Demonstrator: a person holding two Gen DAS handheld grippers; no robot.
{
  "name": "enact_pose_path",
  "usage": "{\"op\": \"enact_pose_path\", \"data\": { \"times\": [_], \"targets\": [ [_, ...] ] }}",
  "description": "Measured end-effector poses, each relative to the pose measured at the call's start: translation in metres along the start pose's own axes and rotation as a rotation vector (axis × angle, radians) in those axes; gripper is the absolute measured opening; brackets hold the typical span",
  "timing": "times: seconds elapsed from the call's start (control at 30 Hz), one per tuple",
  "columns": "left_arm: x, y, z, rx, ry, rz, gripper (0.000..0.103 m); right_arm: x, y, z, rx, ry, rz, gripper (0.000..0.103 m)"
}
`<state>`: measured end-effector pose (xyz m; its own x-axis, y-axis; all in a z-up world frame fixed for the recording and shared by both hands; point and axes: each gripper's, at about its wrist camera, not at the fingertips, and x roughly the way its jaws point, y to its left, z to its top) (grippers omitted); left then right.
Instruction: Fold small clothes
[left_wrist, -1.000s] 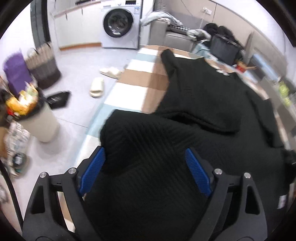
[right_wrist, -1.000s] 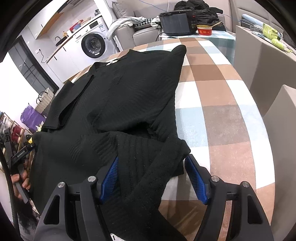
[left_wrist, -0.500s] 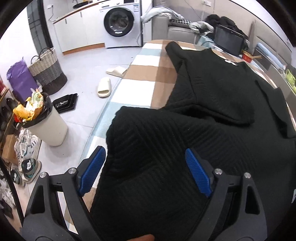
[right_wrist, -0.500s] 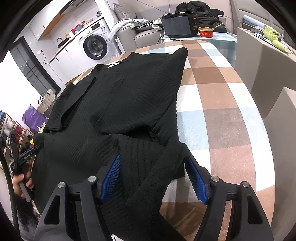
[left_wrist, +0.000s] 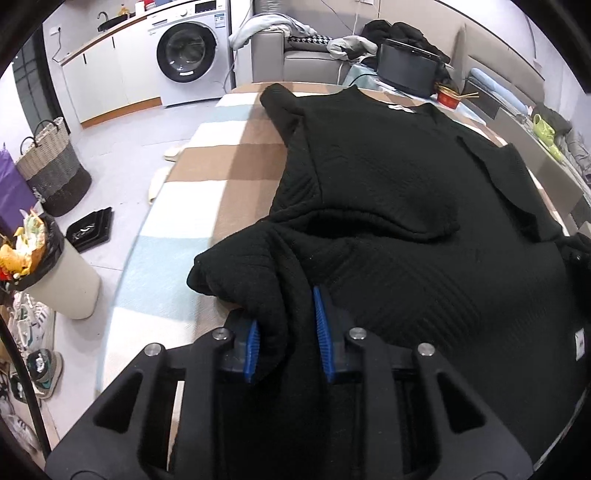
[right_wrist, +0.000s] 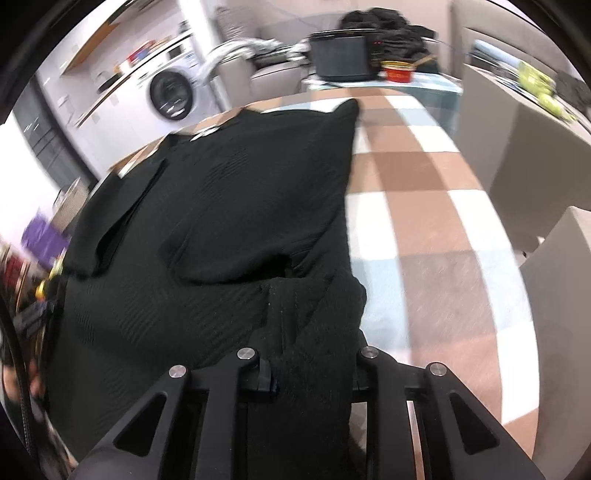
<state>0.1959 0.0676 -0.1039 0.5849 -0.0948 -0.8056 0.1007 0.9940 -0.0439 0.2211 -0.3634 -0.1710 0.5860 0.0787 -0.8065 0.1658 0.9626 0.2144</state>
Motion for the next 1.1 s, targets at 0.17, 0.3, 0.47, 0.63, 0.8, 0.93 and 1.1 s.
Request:
{"op": "enact_pose_path", "data": {
  "times": [0.17, 0.3, 0.47, 0.63, 0.8, 0.93, 1.1],
  "targets": [
    [-0.002, 0.000, 0.001, -0.042, 0.003, 0.046, 0.045, -0.006, -0.004, 0.005, 0.025, 0.007, 0.009, 0.042],
    [-0.011, 0.008, -0.008, -0.085, -0.007, 0.037, 0.058, -0.023, -0.008, -0.006, 0.019, -0.002, 0.036, 0.053],
    [-0.030, 0.012, -0.027, -0.091, -0.034, 0.043, 0.073, -0.041, -0.008, -0.027, -0.003, -0.017, 0.054, 0.063],
    [-0.050, 0.017, -0.046, -0.127, -0.045, 0.031, 0.082, -0.054, -0.008, -0.050, -0.044, -0.018, 0.059, 0.069],
    [-0.070, 0.020, -0.063, -0.135, -0.048, 0.033, 0.088, -0.075, -0.016, -0.070, -0.063, -0.038, 0.077, 0.084],
    [-0.081, 0.028, -0.077, -0.154, -0.050, 0.048, 0.088, -0.086, -0.025, -0.083, -0.069, -0.046, 0.082, 0.087],
    [-0.090, 0.034, -0.091, -0.126, -0.053, 0.121, 0.088, -0.087, -0.038, -0.097, -0.055, -0.028, 0.102, 0.086]
  ]
}}
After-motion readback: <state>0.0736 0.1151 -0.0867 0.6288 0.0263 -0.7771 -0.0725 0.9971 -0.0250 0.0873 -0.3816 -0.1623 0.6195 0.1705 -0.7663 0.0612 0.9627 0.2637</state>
